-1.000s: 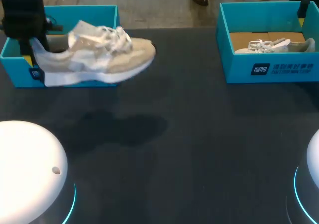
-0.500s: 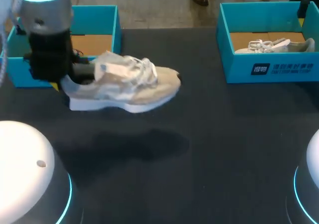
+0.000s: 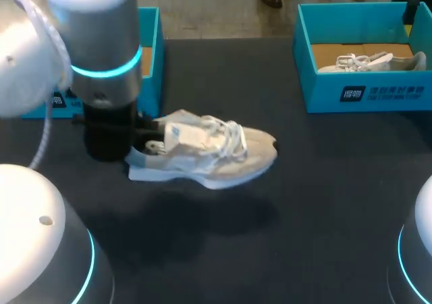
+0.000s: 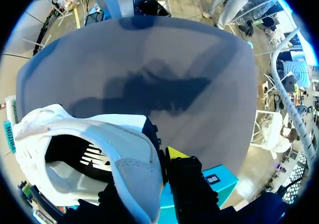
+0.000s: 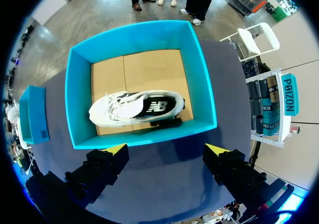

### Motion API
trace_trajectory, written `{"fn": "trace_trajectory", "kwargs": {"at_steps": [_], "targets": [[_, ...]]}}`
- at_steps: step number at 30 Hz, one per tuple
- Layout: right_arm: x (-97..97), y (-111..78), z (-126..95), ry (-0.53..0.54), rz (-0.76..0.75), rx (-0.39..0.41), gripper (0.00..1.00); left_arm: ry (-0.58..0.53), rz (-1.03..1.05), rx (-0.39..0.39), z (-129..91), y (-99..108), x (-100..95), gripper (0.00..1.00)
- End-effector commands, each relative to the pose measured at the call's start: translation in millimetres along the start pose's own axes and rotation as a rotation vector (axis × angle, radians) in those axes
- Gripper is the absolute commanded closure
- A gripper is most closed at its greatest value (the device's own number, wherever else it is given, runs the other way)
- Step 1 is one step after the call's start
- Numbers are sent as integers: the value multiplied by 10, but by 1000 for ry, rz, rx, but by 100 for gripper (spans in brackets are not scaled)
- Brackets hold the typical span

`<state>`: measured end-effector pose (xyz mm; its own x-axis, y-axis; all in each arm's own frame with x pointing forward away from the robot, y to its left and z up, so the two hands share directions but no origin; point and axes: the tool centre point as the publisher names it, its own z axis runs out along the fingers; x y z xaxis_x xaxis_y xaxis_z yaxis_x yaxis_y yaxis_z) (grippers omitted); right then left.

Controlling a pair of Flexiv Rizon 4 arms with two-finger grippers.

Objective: Take the shoe out of the shoebox, open the shoe tongue, remove and reinsert the insole, then place the shoe into the shoebox

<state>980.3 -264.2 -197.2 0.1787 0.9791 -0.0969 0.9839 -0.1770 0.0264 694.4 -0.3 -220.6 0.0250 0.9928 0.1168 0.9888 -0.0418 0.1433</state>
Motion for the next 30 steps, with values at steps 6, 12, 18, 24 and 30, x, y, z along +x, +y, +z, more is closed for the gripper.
{"fn": "trace_trajectory", "kwargs": {"at_steps": [6, 12, 18, 24, 30], "targets": [[-2, -12, -1, -1, 1, -3, 0, -2, -10, -8, 377, -115, -276, 100], [-2, -12, -1, -1, 1, -3, 0, -5, -17, 5, 552, -152, -402, 100], [-2, -12, -1, -1, 1, -3, 0, -7, -31, 1, 789, -152, -535, 100], [-2, -12, -1, -1, 1, -3, 0, -25, -36, 24, 1058, -137, -651, 100], [-2, -12, -1, -1, 1, -3, 0, -23, -29, 31, 1261, -107, -764, 100]]}}
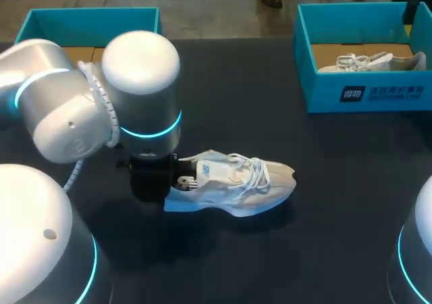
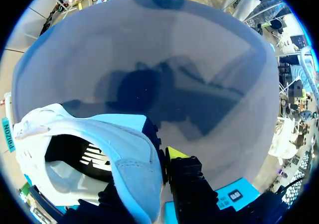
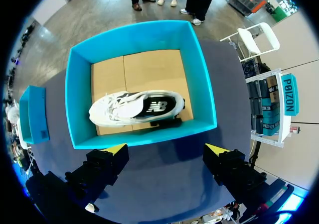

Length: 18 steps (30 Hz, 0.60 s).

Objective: Take the shoe out of the shoebox, open the shoe tongue, remove and reinsert the insole, then place the shoe into the shoebox

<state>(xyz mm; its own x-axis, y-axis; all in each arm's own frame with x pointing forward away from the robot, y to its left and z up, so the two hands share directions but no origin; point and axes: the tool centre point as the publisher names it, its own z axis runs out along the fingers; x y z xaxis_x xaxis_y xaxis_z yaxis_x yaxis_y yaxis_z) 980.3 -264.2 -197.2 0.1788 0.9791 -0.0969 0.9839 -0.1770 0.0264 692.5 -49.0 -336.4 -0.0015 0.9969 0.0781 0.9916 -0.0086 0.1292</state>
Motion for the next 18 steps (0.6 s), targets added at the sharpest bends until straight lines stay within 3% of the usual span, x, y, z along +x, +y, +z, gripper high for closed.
{"fn": "trace_trajectory", "kwargs": {"at_steps": [1, 18], "targets": [[-1, -12, -1, -1, 1, -3, 0, 14, 6, 20, 211, 60, -157, 100], [-1, -12, -1, -1, 1, -3, 0, 43, 56, 44, 551, 97, -420, 100]]}}
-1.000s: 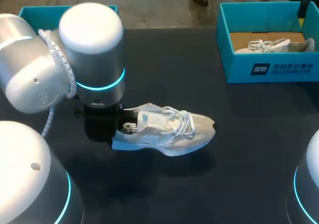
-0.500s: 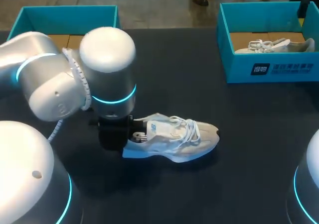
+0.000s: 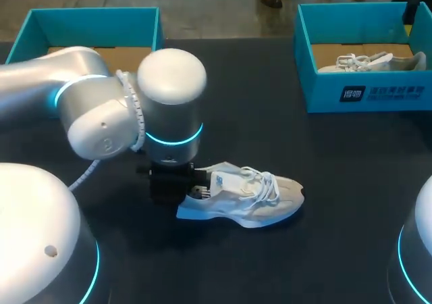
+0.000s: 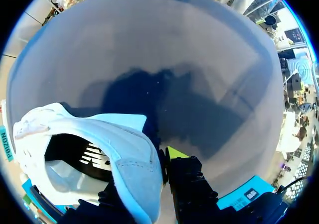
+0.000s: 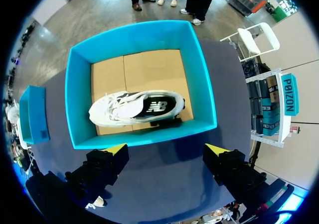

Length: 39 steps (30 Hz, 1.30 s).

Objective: Take the shoe out of the shoebox, open the shoe tongue, remove and reinsert the insole, then place the shoe into the shoebox

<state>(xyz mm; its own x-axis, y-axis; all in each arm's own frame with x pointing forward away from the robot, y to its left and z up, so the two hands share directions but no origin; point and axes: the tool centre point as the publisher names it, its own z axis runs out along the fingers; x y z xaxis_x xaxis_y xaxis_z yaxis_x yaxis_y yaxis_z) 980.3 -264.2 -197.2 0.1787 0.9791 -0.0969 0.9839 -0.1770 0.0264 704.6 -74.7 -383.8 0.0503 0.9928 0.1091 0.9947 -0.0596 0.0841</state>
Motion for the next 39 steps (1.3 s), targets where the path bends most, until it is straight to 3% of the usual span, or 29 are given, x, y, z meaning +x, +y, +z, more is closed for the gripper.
{"fn": "trace_trajectory", "kwargs": {"at_steps": [1, 9, 11, 12, 13, 21, 29, 33, 39], "targets": [[-2, -12, -1, -1, 1, -3, 0, 15, 2, 6, 91, 56, -134, 100], [-2, -12, -1, -1, 1, -3, 0, 13, 6, 26, 148, 105, -179, 100], [-2, -12, -1, -1, 1, -3, 0, 11, 10, 26, 150, 107, -181, 51], [-2, -12, -1, -1, 1, -3, 0, 9, 13, 25, 149, 108, -182, 17], [-2, -12, -1, -1, 1, -3, 0, 8, 15, 22, 140, 103, -192, 0], [-2, -12, -1, -1, 1, -3, 0, -25, 12, 4, -67, 9, -177, 0], [-2, -12, -1, -1, 1, -3, 0, -97, -50, -7, -491, 7, -59, 0], [-2, -12, -1, -1, 1, -3, 0, -149, -134, 2, -725, 26, 47, 0], [-2, -12, -1, -1, 1, -3, 0, -240, -288, 81, -1034, 72, 199, 0]]}}
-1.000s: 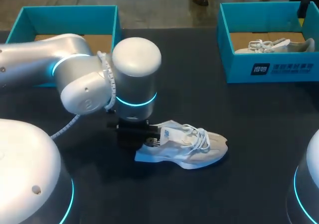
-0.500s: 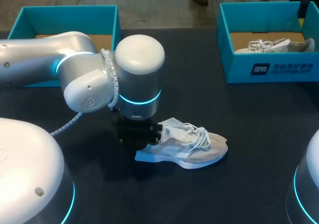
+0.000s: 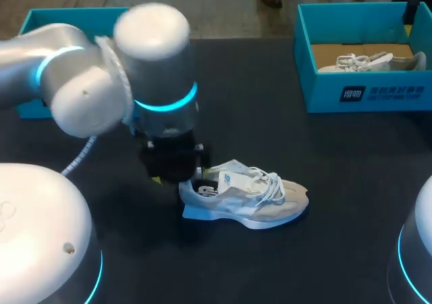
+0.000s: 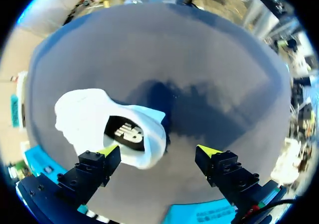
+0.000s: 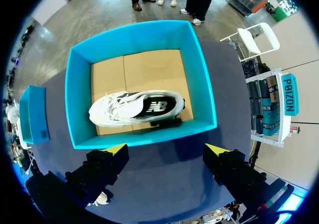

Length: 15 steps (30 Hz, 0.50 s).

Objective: Take the shoe out of the shoebox, open the shoe tongue, remove and reinsert the insole, then place the shoe into the shoebox

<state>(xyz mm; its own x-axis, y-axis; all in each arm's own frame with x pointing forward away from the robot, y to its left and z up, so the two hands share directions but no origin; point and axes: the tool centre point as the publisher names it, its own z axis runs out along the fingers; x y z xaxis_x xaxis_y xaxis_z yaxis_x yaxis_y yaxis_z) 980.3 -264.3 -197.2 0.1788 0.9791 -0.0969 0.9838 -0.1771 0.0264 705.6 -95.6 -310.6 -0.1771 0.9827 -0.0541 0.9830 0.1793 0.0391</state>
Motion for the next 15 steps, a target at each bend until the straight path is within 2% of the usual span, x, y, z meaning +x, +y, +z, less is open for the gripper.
{"fn": "trace_trajectory", "kwargs": {"at_steps": [1, 10, 15], "targets": [[-1, -11, -1, -1, 1, -3, 0, -98, -82, 45, -378, 50, 291, 0], [-1, -11, -1, -1, 1, -3, 0, -213, -380, 181, -631, 44, 452, 0], [-1, -11, -1, -1, 1, -3, 0, -233, -510, 298, -676, 19, 577, 0]]}}
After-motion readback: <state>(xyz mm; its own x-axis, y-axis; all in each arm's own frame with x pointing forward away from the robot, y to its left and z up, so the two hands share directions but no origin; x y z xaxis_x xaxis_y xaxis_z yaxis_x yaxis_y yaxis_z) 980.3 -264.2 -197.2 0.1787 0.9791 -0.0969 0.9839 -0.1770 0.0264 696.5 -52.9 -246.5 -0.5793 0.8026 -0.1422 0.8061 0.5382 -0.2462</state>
